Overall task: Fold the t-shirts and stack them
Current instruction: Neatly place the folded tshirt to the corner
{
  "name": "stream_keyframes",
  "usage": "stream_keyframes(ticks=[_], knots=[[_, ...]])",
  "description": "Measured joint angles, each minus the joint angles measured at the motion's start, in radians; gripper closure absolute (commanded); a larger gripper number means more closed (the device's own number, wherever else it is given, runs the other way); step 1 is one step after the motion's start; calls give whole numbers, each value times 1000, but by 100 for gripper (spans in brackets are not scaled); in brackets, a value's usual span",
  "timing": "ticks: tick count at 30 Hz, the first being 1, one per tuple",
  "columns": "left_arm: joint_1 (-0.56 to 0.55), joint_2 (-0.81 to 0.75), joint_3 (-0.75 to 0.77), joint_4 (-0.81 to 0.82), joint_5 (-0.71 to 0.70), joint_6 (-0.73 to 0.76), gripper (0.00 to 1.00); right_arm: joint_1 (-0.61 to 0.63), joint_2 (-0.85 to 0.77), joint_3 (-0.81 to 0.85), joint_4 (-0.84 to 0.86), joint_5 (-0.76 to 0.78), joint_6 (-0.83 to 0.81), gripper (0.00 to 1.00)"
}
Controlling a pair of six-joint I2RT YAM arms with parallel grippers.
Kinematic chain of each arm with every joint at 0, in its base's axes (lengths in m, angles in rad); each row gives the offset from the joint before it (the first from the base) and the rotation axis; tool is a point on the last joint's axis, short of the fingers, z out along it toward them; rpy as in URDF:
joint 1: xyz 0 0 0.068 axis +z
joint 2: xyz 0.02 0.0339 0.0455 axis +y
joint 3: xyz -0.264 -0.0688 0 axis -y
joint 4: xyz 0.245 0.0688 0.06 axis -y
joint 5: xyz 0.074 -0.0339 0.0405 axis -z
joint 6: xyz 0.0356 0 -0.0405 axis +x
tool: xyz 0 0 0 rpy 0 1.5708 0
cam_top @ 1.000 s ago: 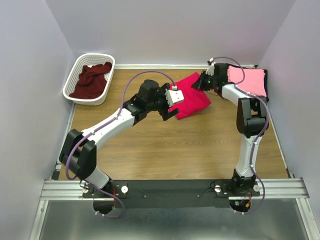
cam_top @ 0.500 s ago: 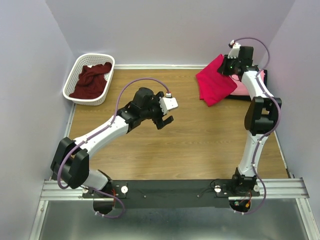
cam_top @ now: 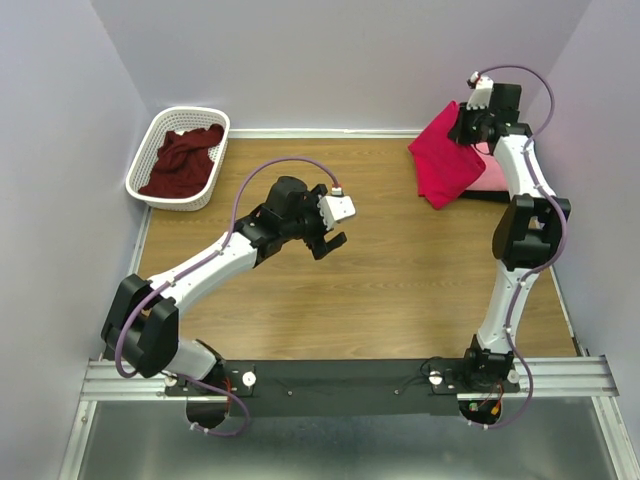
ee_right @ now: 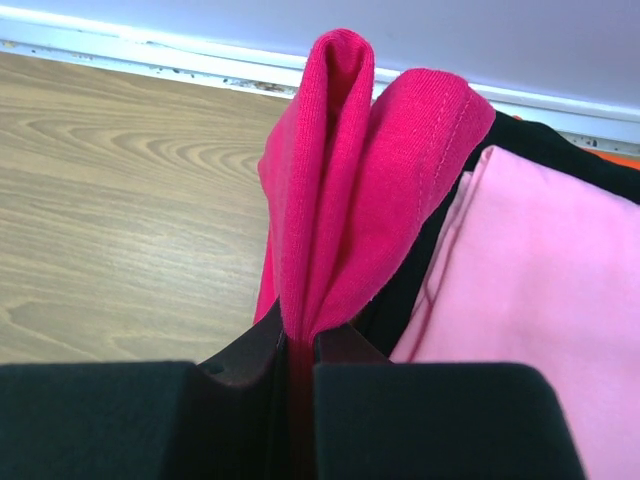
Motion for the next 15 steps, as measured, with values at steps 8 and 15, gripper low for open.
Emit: stream_keyframes(ticks=[8, 15], knots=[[0, -1, -3, 6, -1, 0, 3, -24, -4, 26, -32, 0, -5, 99], [0, -10, -11, 8, -2, 0, 3, -43, -4, 64, -63, -2, -4, 99]])
